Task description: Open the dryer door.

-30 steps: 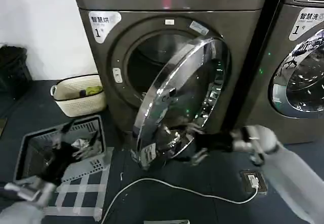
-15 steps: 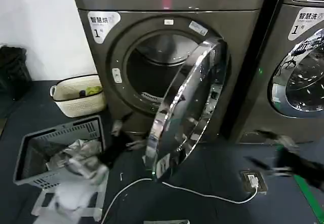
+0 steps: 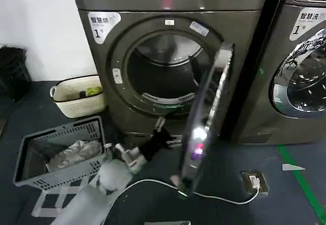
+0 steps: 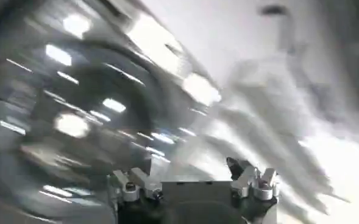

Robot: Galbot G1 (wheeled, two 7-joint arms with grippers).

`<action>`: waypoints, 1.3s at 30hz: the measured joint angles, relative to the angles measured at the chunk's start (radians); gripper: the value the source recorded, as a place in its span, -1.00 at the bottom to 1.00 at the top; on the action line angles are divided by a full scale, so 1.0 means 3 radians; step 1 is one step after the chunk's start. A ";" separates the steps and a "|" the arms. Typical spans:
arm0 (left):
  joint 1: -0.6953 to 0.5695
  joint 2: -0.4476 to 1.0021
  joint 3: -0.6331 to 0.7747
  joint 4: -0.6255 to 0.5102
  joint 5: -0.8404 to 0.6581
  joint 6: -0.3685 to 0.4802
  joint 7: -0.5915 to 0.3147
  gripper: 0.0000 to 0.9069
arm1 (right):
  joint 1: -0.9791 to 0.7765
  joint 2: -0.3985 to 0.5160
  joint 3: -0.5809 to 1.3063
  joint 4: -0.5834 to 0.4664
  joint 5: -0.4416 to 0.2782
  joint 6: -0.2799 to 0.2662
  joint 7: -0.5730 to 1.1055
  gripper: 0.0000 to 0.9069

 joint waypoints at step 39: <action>-0.1902 -0.1505 0.1394 0.1824 0.0208 0.0059 -0.0011 1.00 | -0.0013 0.0592 0.1047 -0.0320 -0.0408 -0.0249 0.1510 1.00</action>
